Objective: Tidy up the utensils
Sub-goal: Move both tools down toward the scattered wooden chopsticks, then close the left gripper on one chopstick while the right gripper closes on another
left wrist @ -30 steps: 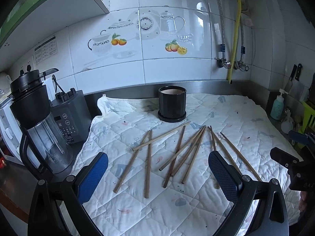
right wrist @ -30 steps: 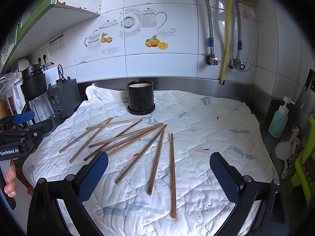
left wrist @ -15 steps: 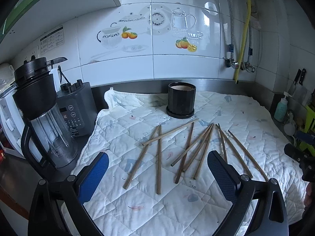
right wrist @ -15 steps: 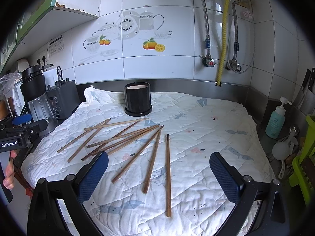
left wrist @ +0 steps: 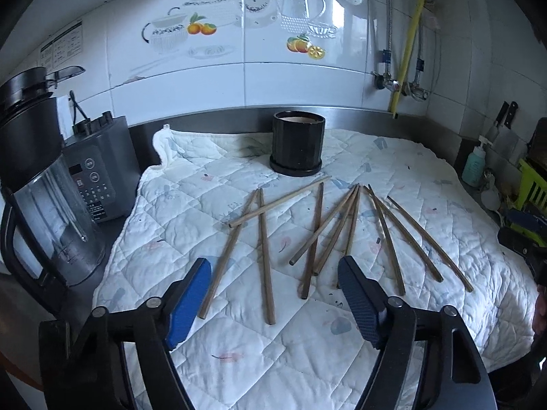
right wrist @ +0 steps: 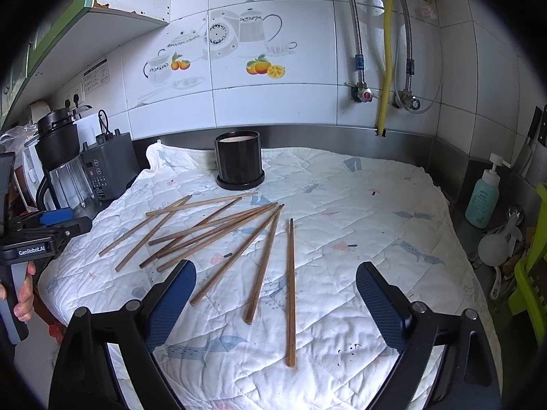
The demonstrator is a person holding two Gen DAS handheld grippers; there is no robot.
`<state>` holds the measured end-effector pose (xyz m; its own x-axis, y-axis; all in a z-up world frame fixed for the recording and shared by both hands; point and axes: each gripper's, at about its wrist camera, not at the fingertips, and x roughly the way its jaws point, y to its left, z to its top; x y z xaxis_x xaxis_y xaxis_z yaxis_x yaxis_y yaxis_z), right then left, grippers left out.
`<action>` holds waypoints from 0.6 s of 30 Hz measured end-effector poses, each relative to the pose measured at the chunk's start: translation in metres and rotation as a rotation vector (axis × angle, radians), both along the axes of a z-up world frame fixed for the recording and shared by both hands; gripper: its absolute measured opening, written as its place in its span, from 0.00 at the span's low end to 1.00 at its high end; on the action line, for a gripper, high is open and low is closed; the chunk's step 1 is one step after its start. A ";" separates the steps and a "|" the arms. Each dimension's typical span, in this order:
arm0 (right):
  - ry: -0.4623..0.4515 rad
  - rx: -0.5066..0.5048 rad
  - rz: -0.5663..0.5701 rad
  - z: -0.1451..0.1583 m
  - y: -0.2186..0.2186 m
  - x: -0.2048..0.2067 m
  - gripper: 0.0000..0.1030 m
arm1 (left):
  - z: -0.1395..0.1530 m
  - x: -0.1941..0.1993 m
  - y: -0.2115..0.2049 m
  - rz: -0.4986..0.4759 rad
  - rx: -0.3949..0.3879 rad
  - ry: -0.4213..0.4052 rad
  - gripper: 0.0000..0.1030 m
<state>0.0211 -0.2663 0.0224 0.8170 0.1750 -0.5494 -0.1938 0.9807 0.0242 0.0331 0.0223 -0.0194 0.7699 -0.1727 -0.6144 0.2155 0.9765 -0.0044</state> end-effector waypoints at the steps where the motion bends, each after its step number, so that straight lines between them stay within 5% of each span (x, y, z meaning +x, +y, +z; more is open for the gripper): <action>1: 0.003 0.000 0.000 -0.002 -0.001 0.000 0.98 | -0.005 0.004 -0.004 -0.024 0.010 0.005 0.70; 18: 0.120 0.024 -0.017 -0.042 -0.013 0.016 0.77 | -0.084 0.108 -0.033 -0.175 0.025 0.173 0.36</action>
<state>0.0368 -0.2789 -0.0200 0.7484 0.1757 -0.6396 -0.1710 0.9828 0.0699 0.1414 -0.0111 -0.1033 0.6128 -0.2772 -0.7400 0.3791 0.9248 -0.0325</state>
